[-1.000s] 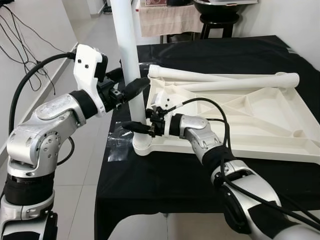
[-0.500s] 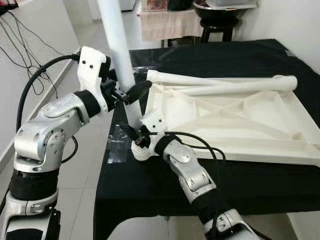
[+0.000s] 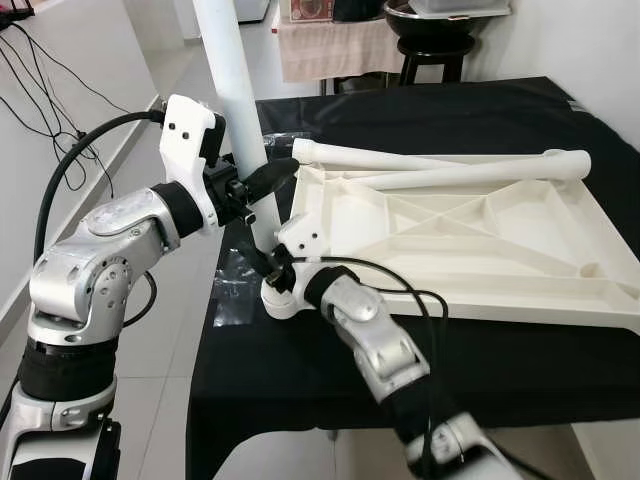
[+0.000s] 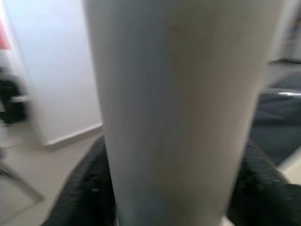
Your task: Building children table
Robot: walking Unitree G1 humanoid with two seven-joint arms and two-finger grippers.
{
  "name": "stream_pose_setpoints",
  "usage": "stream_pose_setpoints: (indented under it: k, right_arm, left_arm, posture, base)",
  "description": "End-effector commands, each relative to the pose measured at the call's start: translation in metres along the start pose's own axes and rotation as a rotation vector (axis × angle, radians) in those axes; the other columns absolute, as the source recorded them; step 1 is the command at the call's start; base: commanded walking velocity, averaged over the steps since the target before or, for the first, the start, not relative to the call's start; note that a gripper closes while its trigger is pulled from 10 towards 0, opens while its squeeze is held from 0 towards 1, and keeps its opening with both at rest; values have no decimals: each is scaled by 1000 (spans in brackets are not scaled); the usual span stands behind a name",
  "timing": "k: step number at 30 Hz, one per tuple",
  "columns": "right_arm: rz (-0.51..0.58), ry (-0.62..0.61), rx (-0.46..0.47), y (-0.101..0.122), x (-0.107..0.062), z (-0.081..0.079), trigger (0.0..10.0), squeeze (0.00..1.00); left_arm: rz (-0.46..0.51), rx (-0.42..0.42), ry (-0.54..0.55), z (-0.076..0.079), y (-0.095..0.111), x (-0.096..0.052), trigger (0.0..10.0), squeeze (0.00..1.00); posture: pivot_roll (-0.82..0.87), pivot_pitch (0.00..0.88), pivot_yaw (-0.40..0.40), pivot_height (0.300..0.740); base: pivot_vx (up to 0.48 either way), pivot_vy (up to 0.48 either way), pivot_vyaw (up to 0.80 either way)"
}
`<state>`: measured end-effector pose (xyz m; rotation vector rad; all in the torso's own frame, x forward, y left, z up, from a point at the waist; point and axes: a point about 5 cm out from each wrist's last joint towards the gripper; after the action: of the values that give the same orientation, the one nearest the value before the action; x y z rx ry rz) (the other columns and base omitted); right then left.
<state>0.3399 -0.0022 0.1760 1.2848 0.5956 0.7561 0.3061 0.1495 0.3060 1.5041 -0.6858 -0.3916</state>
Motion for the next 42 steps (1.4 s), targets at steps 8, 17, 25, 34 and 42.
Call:
stream_pose_setpoints:
  k: [8,17,25,34,42]
  right_arm:
    - [82,258,9,14,-5,28,10000,259]
    - [43,423,35,13,-2,36,9216,0]
    - [55,472,59,10,1,30,0,0]
    - [64,425,59,5,-3,35,0,0]
    - [28,303,22,-7,-7,38,0,0]
  left_arm:
    - [-15,23,25,-5,1,-4,0,0]
    - [-25,30,6,-2,1,-7,0,0]
    - [-29,28,-12,2,1,-6,0,0]
    - [-27,26,-15,2,1,-5,0,0]
    - [12,29,-4,3,6,-7,10000,1000]
  posture:
    - [-1,79,31,740]
    - [17,92,30,740]
    - [16,101,32,740]
    - [7,111,35,740]
    - [8,118,34,740]
  base:
    - [0,0,0]
    - [0,0,0]
    - [0,0,0]
    - [0,0,0]
    - [0,0,0]
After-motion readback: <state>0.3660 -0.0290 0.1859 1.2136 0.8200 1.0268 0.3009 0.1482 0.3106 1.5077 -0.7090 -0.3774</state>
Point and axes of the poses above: a point about 5 cm out from each wrist's last joint towards the gripper, its own x axis pointing out of the wrist towards the gripper, its own y axis along the axis of the wrist's last joint, z = x × y, and after that the axes turned 3 degrees about -x, right-handed
